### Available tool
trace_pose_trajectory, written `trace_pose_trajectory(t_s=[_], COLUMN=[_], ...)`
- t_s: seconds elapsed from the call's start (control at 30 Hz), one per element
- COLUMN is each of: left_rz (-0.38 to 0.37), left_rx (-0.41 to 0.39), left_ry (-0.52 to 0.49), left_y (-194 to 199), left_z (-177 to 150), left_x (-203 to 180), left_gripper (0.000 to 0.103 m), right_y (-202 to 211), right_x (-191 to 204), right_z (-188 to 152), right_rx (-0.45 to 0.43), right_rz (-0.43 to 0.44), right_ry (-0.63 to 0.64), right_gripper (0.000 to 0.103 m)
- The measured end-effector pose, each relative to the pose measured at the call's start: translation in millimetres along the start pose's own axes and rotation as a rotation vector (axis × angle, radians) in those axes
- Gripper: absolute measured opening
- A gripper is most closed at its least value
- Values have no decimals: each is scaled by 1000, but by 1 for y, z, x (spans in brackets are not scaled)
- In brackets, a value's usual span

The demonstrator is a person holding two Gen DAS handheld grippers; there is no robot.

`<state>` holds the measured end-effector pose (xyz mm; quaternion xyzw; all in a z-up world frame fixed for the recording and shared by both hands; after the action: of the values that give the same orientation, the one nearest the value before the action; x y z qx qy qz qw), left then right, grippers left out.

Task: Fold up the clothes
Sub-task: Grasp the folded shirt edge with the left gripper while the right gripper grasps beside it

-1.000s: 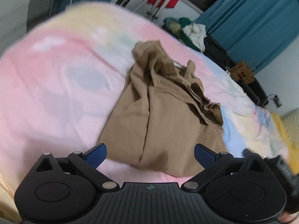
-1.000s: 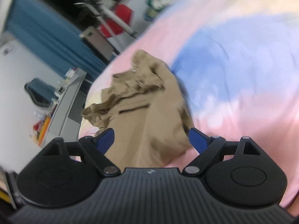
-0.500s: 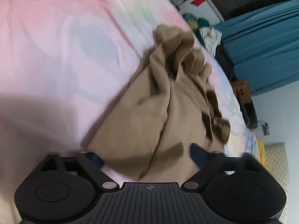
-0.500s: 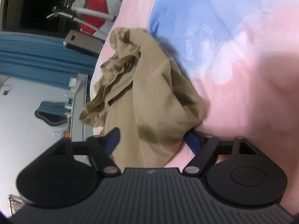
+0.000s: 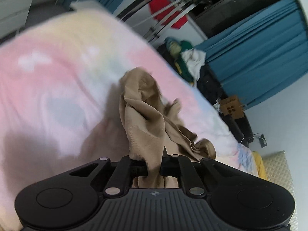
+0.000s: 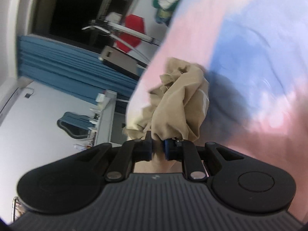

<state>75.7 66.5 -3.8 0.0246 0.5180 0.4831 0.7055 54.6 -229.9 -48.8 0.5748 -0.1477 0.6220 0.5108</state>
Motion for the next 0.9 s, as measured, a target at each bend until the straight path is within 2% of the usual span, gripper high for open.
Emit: trace_pose_trajectory(t_s=[0.17,0.27,0.43,0.53,0.67,0.8,0.9], left_rz=[-12,-10,-64,-85,-101,-138,-129], left_rx=[6,53,83,96,77,58,40], left_ry=[-28,-12,27,83,129,179,199], left_y=[35,54,95,104,100,65,29], left_z=[-13,-39,-86,-99,-87,-47,-10], left_x=[-19,-8,7,17,22,14,10], left_gripper=[9,9,9,9,10,12,13], right_y=[31,53,95,114,104,71,35], right_x=[10,1,-14,-16,-6,3,5], right_z=[-11,-32,-71,-84,-74,-43,-15], right_rx=[5,50,109,125,110,69,47], right_rz=[-3,-21,-9,-2,2,-4,-15], right_ry=[18,30,22,21,19,-26,-71], right_gripper=[15,15,15,15,15,15,15])
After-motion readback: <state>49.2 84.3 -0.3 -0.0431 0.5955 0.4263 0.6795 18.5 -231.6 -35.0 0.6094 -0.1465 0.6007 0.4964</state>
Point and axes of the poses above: each gripper's, at about its wrist camera, not at the fingertips, and y roughly against the way its jaws point, x to its left, z to its top, the point moved 9 cm from there along -y, roughly the way its jaws point, and after that the axes turned 3 degrees about -z, right-handed, at the moved point
